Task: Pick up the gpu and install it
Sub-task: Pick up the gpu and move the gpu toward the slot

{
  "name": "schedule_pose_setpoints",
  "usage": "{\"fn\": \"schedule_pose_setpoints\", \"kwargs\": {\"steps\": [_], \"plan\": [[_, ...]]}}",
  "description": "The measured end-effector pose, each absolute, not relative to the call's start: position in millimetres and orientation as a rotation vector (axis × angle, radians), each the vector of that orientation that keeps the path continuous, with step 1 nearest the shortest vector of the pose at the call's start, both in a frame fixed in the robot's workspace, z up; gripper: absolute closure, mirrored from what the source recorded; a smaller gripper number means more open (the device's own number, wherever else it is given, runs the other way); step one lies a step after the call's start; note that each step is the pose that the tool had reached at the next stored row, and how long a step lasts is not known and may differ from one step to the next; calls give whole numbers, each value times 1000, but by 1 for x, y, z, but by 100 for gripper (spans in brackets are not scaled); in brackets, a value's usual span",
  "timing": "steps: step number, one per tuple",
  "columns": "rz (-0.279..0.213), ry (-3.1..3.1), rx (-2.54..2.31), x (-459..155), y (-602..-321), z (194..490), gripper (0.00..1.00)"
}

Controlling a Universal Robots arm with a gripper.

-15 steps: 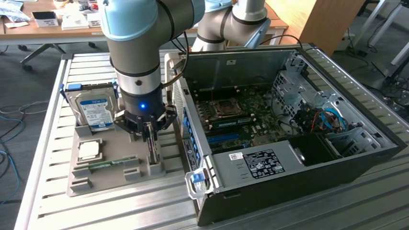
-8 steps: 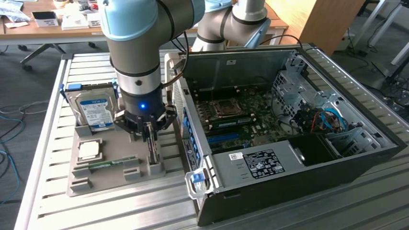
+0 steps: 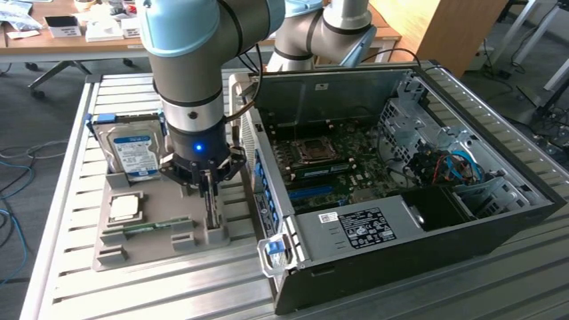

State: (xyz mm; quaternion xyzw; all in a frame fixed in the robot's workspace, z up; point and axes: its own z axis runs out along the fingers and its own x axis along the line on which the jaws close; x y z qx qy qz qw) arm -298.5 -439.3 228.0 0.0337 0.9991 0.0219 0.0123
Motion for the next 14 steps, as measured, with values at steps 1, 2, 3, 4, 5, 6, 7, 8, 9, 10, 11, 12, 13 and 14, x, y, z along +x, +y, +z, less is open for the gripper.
{"fn": "schedule_pose_setpoints", "kwargs": {"steps": [1, 2, 3, 4, 5, 6, 7, 8, 9, 10, 11, 12, 13, 14], "plan": [[68, 3115, 105, -298, -439, 228, 73], [68, 3115, 105, -298, -439, 228, 73], [68, 3115, 105, -298, -439, 228, 73], [68, 3115, 105, -298, -439, 228, 73], [68, 3115, 105, -298, -439, 228, 73], [68, 3115, 105, -298, -439, 228, 73], [68, 3115, 105, -298, -439, 228, 73], [68, 3115, 104, -298, -439, 228, 73], [69, 3115, 98, -299, -439, 228, 73], [69, 3115, 88, -299, -439, 228, 73], [69, 3116, 76, -299, -439, 228, 73], [70, 3116, 62, -298, -439, 228, 73], [70, 3117, 48, -298, -439, 228, 73], [70, 3117, 35, -298, -439, 228, 73]]}}
